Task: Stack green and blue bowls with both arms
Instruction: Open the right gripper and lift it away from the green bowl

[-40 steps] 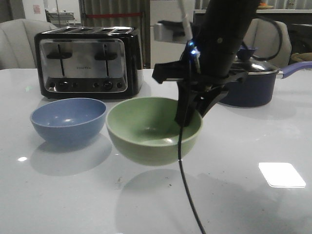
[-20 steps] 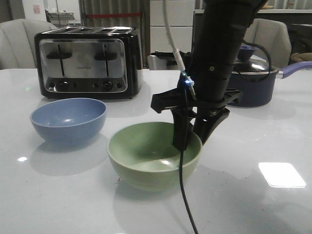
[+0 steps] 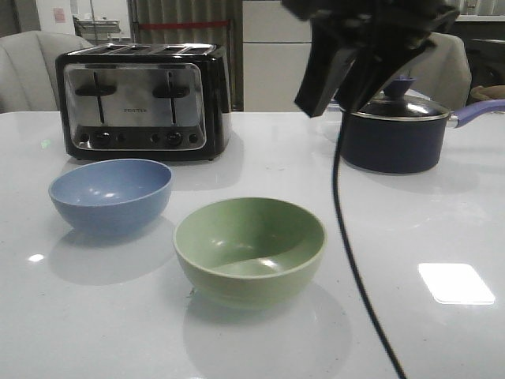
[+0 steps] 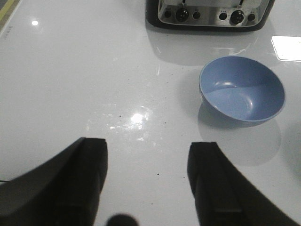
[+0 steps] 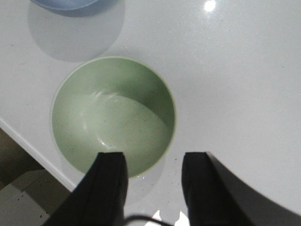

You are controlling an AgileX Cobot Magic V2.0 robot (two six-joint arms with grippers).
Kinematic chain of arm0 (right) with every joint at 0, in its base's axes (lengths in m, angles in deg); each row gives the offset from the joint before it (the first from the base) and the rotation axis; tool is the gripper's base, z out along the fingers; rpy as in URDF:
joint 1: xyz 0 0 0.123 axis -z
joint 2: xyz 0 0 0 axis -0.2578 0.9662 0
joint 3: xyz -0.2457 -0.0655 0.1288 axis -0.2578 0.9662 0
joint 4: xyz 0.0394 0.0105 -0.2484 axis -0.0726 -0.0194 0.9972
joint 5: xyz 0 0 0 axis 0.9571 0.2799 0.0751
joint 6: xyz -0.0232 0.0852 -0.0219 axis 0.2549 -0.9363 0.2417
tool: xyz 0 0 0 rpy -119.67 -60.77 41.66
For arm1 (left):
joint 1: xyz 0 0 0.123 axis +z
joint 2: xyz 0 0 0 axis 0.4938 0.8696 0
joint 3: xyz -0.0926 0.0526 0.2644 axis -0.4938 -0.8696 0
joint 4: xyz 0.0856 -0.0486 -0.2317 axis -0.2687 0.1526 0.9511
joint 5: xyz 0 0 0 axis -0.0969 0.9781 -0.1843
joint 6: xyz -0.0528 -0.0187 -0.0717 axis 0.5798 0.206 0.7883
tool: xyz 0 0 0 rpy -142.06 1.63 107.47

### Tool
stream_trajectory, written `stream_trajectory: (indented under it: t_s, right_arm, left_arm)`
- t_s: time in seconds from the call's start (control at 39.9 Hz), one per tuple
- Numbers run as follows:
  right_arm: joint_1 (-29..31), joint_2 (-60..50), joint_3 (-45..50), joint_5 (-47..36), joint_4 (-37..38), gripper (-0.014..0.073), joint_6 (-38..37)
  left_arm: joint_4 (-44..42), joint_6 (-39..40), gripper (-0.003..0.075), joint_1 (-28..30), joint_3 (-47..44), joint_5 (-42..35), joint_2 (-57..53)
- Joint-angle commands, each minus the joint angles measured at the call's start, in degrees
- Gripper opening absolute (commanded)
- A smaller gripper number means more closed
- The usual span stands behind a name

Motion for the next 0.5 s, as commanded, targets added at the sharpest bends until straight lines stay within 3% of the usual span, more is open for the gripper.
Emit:
stream_trajectory:
  t_s: [0.0,0.48]
  right_arm:
    - [-0.1,-8.8,3.7,-4.6,-0.4,0.0406,0.6]
    - [-0.1,-34.8,27.6,-13.3,-0.3,0.0406,0.6]
  left_arm:
    - [0.1,0.0,0.0436,0.1,2.0,-4.4,0.2]
    - [0.1,0.0,0.0436,-1.4,2.0,-5.1,0.4]
